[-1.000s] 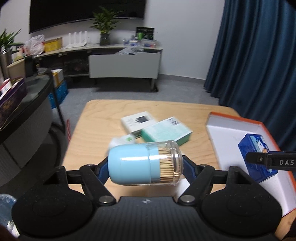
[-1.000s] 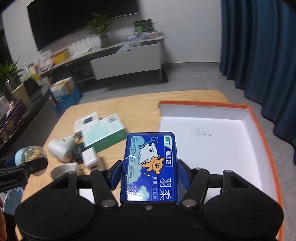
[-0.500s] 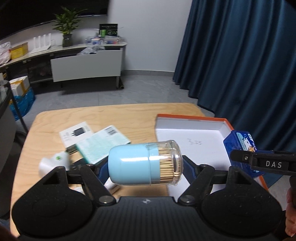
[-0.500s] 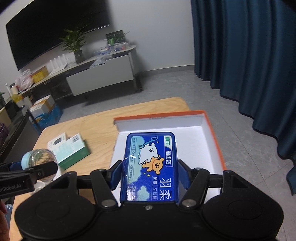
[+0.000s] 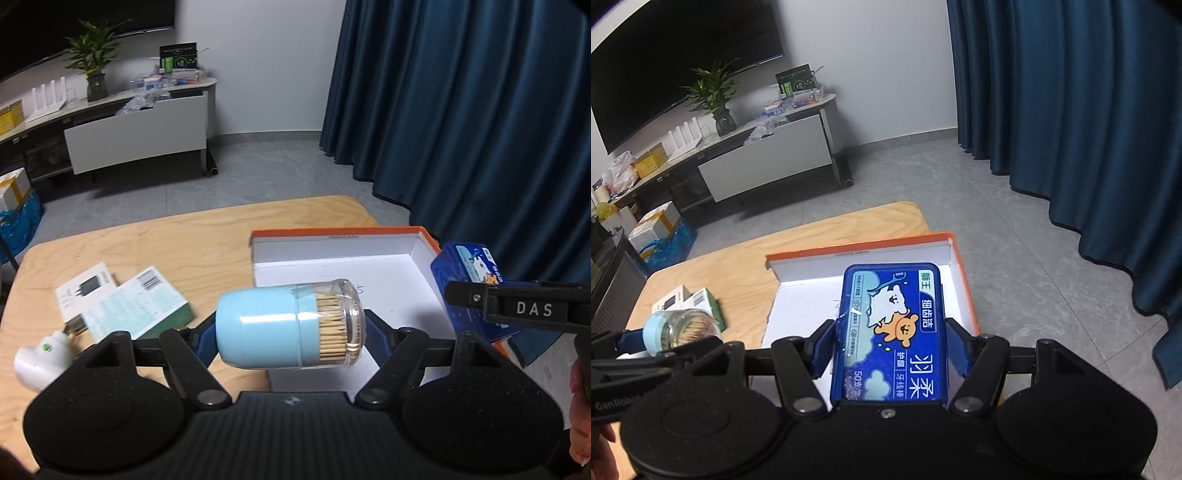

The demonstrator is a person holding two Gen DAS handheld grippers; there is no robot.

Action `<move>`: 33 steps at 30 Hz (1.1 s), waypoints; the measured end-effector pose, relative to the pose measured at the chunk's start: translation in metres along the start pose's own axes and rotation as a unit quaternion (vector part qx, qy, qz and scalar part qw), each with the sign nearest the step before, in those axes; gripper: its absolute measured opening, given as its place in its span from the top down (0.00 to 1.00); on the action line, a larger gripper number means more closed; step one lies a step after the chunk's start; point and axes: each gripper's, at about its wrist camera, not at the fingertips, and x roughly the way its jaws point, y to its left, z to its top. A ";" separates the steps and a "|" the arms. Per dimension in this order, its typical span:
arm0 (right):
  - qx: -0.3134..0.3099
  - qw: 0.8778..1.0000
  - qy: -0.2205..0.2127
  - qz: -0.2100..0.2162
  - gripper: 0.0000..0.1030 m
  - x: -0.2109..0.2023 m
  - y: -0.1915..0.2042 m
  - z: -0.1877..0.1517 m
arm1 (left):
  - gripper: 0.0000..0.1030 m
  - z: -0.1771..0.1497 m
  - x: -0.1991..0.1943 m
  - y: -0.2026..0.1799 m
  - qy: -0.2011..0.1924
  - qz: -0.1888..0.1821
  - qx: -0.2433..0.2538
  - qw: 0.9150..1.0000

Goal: Organize rigid objects
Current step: 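Carry the jar with the left tool while the right tool carries the tin to the box lid, then release the jar with the left tool while the right tool releases the tin in the lid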

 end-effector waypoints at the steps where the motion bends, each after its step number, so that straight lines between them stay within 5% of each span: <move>1: -0.001 1.000 0.000 -0.001 0.28 0.002 -0.001 0.001 | 0.25 0.001 0.002 -0.001 0.002 -0.002 0.001 1.000; 33: 0.002 1.000 0.004 -0.002 0.26 0.059 -0.010 0.028 | 0.25 0.017 0.064 -0.019 0.031 -0.013 0.009 0.999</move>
